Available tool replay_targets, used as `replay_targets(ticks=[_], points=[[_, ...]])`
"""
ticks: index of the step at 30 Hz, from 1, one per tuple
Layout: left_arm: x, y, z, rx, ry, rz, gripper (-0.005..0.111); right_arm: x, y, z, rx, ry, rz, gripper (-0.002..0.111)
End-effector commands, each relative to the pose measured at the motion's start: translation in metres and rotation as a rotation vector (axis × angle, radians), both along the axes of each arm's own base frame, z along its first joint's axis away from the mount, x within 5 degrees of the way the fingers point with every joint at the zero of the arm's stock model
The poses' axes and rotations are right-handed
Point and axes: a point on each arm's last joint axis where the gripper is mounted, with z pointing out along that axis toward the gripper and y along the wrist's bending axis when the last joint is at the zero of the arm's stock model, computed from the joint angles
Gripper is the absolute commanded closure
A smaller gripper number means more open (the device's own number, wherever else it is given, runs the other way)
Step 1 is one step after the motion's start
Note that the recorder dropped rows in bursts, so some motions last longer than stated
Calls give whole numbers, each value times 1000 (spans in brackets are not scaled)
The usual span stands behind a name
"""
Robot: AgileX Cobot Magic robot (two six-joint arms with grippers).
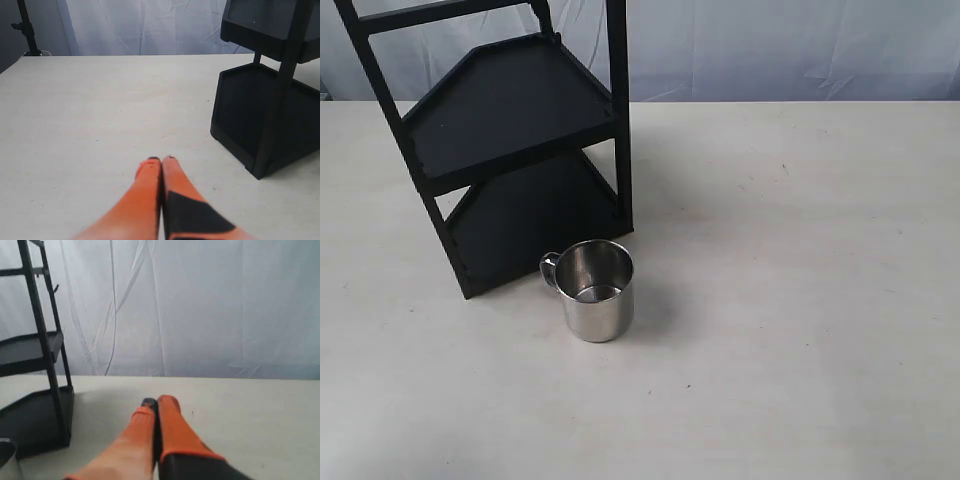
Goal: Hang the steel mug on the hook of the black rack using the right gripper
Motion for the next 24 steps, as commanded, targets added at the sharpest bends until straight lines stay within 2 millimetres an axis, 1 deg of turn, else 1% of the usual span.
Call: replay_targets(ticks=[1, 2, 6, 7, 9, 10, 11, 12, 13, 14, 15, 16, 17, 18, 19, 20, 21, 22, 23, 24], points=[[1, 0, 2, -4, -12, -4, 107, -1, -8, 12, 394, -110, -53, 108], [1, 0, 2, -4, -12, -4, 107, -1, -10, 11, 735, -92, -41, 108], [1, 0, 2, -4, -12, -4, 107, -1, -11, 10, 974, -60, -29, 108], [1, 0, 2, -4, -12, -4, 107, -1, -10, 8, 1210, -22, -8, 108], [1, 0, 2, -4, -12, -4, 107, 0, -8, 6, 1384, 16, 15, 108], [1, 0, 2, -4, -12, -4, 107, -1, -4, 5, 1360, 55, 43, 108], [1, 0, 2, -4, -12, -4, 107, -2, 1, 10, 1254, 75, 80, 108], [1, 0, 2, -4, -12, -4, 107, -6, 8, 26, 993, 72, 146, 108], [1, 0, 2, -4, -12, -4, 107, -7, 10, 40, 862, 69, 157, 108], [1, 0, 2, -4, -12, -4, 107, -4, 10, 46, 802, 84, 147, 108], [1, 0, 2, -4, -12, -4, 107, 9, 12, 57, 671, 167, 119, 108], [1, 0, 2, -4, -12, -4, 107, 17, 13, 59, 605, 221, 105, 108], [1, 0, 2, -4, -12, -4, 107, 44, 16, 61, 446, 406, 77, 108], [1, 0, 2, -4, -12, -4, 107, 60, 18, 60, 390, 514, 73, 108], [1, 0, 2, -4, -12, -4, 107, 95, 25, 58, 323, 739, 85, 108], [1, 0, 2, -4, -12, -4, 107, 109, 28, 57, 301, 823, 101, 108], [1, 0, 2, -4, -12, -4, 107, 141, 35, 55, 239, 978, 171, 108], [1, 0, 2, -4, -12, -4, 107, 167, 42, 56, 230, 1046, 240, 108], [1, 0, 2, -4, -12, -4, 107, 190, 55, 50, 213, 1100, 336, 107], [1, 0, 2, -4, -12, -4, 107, 207, 67, 47, 196, 1119, 400, 101]])
